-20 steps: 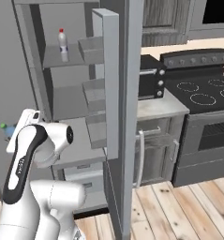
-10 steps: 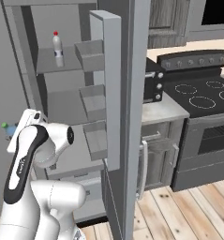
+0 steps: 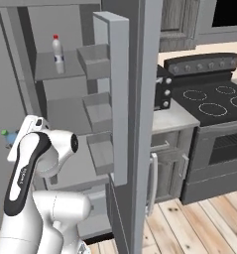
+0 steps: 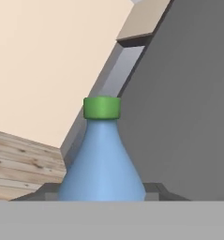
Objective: Take the bottled waters from the counter and place them in the freezer to freeze. Close the freezer door after placing the bottles.
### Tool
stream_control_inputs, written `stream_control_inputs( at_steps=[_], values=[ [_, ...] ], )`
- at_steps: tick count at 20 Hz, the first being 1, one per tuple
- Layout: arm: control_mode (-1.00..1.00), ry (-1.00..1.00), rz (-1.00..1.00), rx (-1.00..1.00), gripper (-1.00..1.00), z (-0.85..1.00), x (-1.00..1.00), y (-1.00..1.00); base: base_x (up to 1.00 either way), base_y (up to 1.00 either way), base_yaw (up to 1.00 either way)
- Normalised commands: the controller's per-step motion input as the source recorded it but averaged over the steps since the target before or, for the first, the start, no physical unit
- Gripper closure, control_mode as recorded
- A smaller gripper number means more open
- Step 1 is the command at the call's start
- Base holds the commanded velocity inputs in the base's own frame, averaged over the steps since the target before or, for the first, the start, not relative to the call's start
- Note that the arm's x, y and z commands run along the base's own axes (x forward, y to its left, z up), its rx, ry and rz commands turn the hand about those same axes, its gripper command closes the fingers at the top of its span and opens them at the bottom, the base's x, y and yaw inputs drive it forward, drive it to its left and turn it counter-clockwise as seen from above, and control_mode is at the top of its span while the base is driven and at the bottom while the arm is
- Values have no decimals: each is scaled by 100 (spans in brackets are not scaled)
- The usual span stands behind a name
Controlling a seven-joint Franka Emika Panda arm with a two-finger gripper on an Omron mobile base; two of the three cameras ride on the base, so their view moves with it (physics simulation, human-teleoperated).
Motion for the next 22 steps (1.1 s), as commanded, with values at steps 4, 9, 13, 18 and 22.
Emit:
stream_control_inputs(
  at_steps=[4, 9, 13, 18, 22],
  values=[
    [100, 0, 0, 0, 100, 0, 0, 0, 49, 16, -11],
    [100, 0, 0, 0, 100, 0, 0, 0, 44, 0, -13],
    [100, 0, 0, 0, 100, 0, 0, 0, 37, 0, -10],
    [-100, 0, -4, 0, 100, 3, 0, 0, 12, 0, -3],
    [-100, 0, -19, 7, 100, 40, 0, 0, 0, 0, 0]
  ],
)
